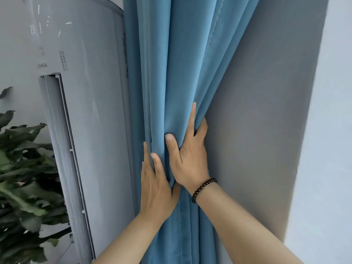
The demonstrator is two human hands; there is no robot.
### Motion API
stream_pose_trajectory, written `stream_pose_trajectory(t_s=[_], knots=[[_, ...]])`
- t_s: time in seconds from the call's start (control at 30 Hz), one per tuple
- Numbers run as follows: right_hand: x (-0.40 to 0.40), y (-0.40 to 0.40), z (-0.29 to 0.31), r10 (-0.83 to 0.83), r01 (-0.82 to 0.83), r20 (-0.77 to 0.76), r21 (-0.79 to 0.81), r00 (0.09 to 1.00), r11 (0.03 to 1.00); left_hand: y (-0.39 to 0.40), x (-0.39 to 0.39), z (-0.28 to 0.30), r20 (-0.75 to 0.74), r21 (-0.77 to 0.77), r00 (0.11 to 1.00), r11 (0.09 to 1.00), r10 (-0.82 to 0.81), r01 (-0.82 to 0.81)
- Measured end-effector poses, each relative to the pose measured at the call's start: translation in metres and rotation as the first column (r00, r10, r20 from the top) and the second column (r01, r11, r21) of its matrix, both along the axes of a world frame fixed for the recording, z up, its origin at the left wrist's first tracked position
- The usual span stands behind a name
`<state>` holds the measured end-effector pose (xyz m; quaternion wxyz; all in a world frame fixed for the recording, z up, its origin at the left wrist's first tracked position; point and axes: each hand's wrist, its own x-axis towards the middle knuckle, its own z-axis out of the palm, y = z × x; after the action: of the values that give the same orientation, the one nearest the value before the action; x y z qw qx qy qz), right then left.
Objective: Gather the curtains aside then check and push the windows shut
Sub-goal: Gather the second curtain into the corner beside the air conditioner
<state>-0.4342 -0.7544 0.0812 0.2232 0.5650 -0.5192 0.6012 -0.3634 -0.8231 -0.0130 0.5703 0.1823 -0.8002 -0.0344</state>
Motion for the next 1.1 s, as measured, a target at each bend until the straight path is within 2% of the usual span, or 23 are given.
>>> stream_pose_trajectory(t_s=[0.1,0.27,0.43,0.63,0.73,0.97,1.1], knots=[[-0.006,-0.02,0.003,-0.028,0.027,-0.036,-0.022,0.999,0.999,-0.022,-0.002,0.0,-0.02,-0.019,0.999,0.999,0.03,-0.03],[-0.017,-0.052,0.013,-0.251,0.249,-0.088,-0.032,0.964,0.968,-0.051,-0.006,0.008,-0.092,-0.118,0.995,0.993,-0.024,0.013],[-0.022,-0.08,0.013,-0.146,0.134,-0.085,-0.13,0.986,0.982,-0.085,-0.012,0.009,-0.046,-0.105,0.998,0.994,0.031,-0.035],[-0.016,-0.097,0.018,-0.2,0.2,-0.006,-0.007,0.98,0.98,-0.114,-0.018,0.008,0.022,-0.003,0.988,0.988,0.152,-0.152],[-0.015,-0.105,0.021,-0.27,0.27,0.007,0.03,0.963,0.962,-0.122,-0.021,0.008,0.05,0.037,0.987,0.988,0.15,-0.152],[-0.042,-0.139,0.012,-0.365,0.364,0.013,-0.122,0.931,0.923,-0.141,-0.029,-0.008,0.174,0.088,0.968,0.976,0.183,-0.2],[-0.053,-0.15,0.008,-0.468,0.439,-0.081,-0.239,0.88,0.866,-0.138,-0.041,-0.014,0.214,0.155,0.965,0.97,0.154,-0.189]])
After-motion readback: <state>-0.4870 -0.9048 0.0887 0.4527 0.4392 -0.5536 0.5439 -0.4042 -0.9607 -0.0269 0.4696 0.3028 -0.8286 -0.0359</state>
